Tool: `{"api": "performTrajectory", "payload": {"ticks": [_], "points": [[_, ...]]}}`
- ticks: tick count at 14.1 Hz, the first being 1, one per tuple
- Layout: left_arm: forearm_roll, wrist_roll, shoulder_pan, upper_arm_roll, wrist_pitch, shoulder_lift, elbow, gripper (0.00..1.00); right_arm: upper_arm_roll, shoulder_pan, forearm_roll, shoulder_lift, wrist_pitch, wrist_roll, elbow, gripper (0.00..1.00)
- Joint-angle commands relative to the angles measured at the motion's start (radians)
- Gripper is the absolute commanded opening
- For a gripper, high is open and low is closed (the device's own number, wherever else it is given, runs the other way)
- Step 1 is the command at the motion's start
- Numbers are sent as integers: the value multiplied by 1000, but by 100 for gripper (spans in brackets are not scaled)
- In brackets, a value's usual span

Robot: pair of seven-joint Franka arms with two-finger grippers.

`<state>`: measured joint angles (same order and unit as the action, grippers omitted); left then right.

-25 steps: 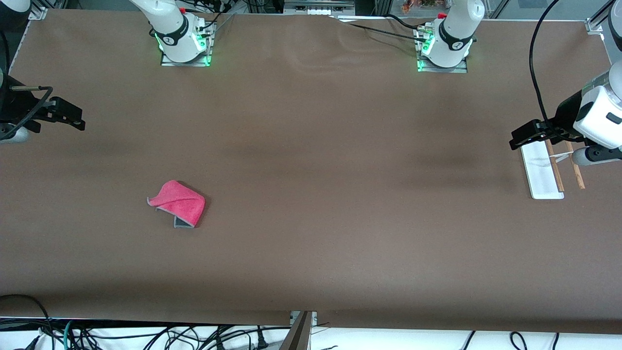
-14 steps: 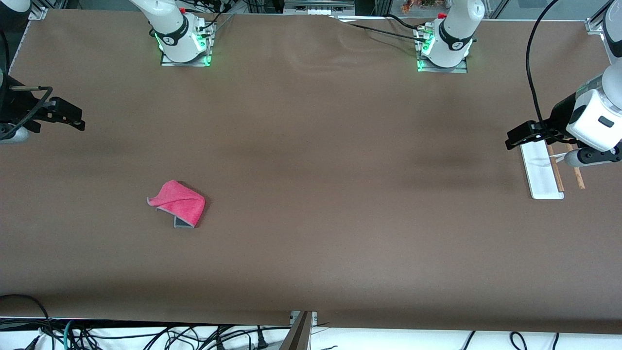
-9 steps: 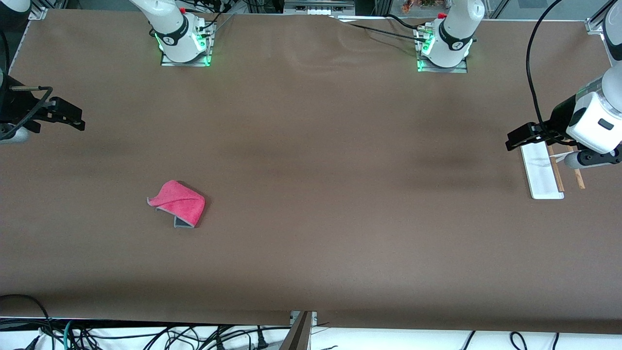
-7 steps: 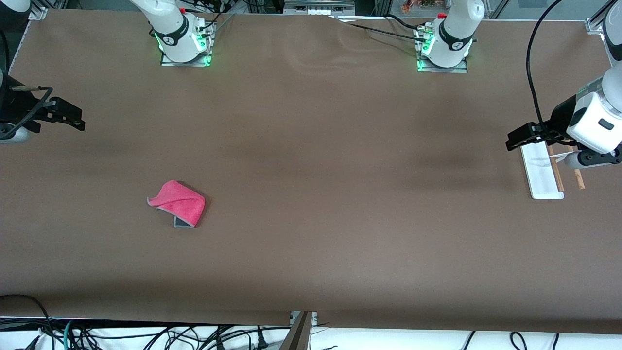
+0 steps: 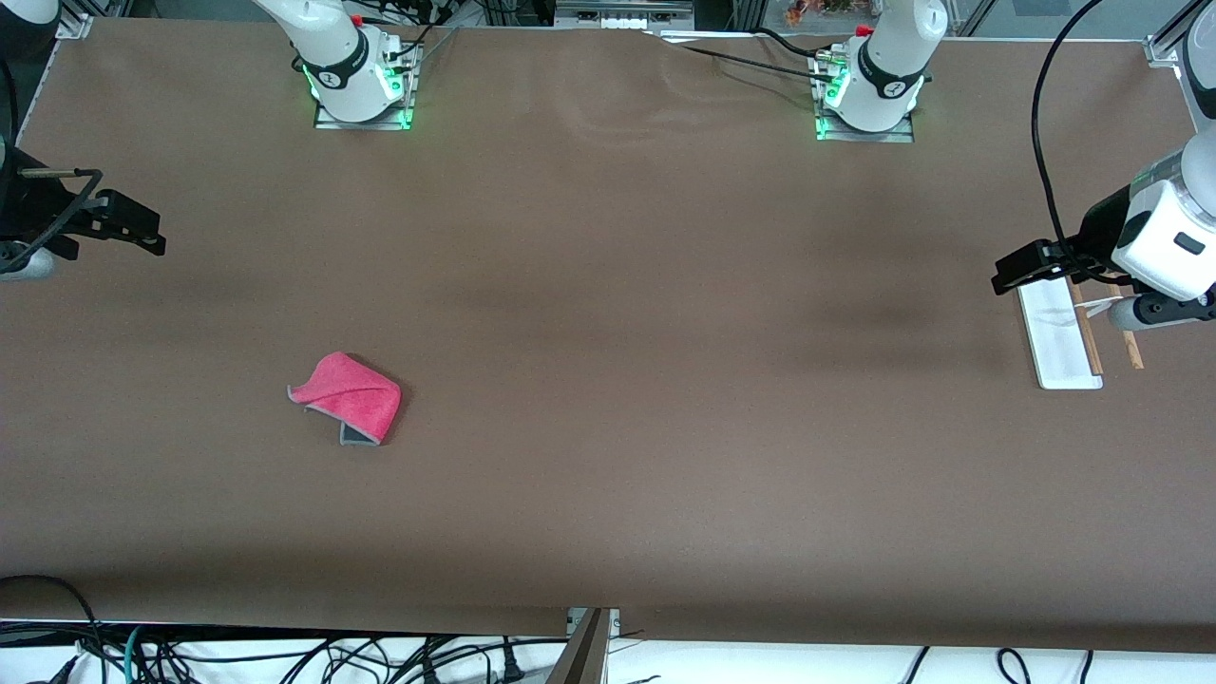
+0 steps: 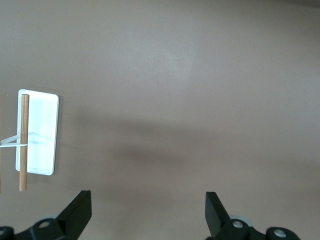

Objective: Pass towel and hang on rack

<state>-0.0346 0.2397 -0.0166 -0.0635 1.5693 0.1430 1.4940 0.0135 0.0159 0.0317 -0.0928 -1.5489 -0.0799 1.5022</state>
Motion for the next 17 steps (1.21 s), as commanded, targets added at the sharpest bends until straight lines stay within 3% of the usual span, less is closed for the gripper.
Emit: {"api": "performTrajectory", "payload": {"ticks": [1,9,17], "points": [[16,4,0,4,-8,1,-8,100,-3,-2,10,-7,6,11,-20,100],[19,-2,-2,5,-11,0,-6,100,-9,4,10,-24,-11,15,-19,100],[24,-3,0,4,-18,-2,-6,100,-9,6,7,-182,-151,15,-17,100]]}}
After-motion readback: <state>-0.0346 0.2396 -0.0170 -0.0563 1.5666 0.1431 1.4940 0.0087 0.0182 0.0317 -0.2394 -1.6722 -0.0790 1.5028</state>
